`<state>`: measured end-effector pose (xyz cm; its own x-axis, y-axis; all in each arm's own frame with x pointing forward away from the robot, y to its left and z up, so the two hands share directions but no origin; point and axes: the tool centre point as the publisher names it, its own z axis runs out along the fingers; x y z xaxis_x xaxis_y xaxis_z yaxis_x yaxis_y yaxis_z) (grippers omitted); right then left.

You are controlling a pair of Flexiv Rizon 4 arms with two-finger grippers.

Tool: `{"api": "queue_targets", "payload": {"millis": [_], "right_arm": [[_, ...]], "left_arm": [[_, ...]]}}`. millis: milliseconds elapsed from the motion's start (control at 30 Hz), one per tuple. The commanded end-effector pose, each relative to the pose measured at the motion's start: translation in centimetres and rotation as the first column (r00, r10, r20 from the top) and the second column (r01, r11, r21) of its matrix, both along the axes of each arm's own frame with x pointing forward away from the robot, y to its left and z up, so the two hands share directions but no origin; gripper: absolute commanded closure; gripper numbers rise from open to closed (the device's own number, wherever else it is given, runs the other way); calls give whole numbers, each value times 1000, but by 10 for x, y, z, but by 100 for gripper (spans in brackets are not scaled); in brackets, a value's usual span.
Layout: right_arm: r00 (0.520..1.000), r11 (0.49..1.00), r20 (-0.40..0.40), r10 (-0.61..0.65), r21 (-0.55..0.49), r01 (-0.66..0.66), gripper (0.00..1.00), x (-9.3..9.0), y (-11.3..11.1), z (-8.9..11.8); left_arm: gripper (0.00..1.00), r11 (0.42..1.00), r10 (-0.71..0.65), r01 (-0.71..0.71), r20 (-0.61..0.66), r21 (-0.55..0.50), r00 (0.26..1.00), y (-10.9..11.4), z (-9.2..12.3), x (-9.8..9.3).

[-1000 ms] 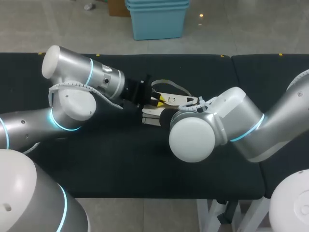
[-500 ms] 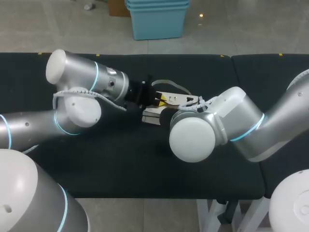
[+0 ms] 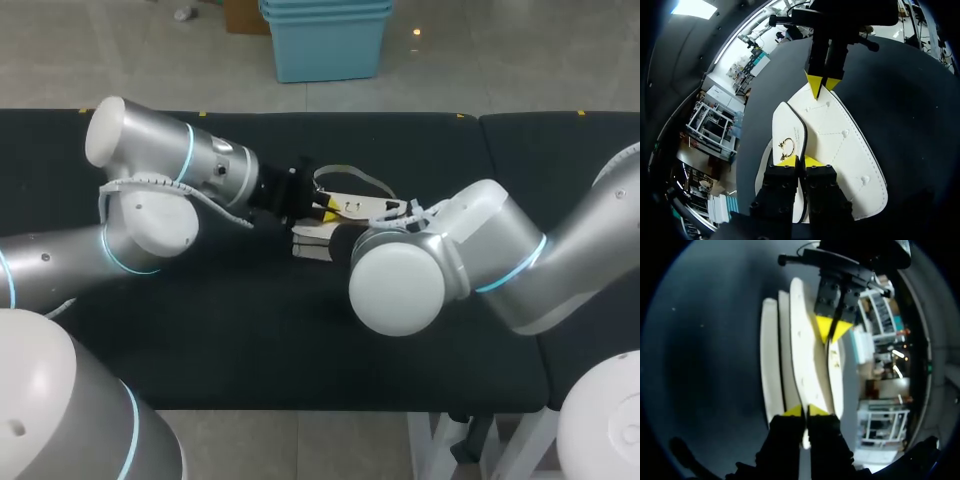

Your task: Pick up the bag, open it, inspect its contents, close it, and place it on the opposite side

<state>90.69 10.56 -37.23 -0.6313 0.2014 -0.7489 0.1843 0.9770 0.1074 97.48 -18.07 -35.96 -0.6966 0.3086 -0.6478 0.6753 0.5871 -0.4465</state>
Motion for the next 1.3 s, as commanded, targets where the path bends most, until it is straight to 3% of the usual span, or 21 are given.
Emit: {"api": "queue_targets", "payload": {"millis": [33,300,500,533,633,700,767,900,967,1000,1300], "right_arm": [[1000,1000,1,-2,-1,2,100,1,0,-2],[1000,1000,1,-2,-1,2,100,1,0,-2],[1000,1000,1,-2,-1,2,100,1,0,-2],[1000,1000,1,-2,-1,2,100,1,0,-2],[1000,1000,1,-2,-1,2,100,1,0,-2],[1000,1000,1,-2,-1,2,100,1,0,-2],[1000,1000,1,-2,-1,2,100,1,0,-2],[1000,1000,1,-2,-1,2,100,1,0,-2],[1000,1000,1,-2,-1,2,100,1,0,-2],[1000,1000,1,-2,-1,2,100,1,0,-2],[1000,1000,1,-2,-1,2,100,1,0,-2]], "left_arm": [[100,1000,-18,18,-14,1,1000,7,-3,-2],[100,997,-74,74,-37,-2,997,3,-6,-5],[100,999,-39,39,-20,-13,999,0,-7,-2],[93,999,-31,31,-16,-24,999,1,-5,-2],[34,999,-24,24,-6,-47,1000,0,0,0],[36,998,-21,21,2,-58,1000,0,2,0],[52,998,-23,23,8,-67,1000,-2,4,1],[62,996,-31,33,14,-87,999,-6,8,2],[77,995,-34,36,19,-90,999,-9,8,2],[100,995,-37,39,18,-91,999,-11,7,2],[100,996,-56,57,14,-70,998,-8,4,1]]}}
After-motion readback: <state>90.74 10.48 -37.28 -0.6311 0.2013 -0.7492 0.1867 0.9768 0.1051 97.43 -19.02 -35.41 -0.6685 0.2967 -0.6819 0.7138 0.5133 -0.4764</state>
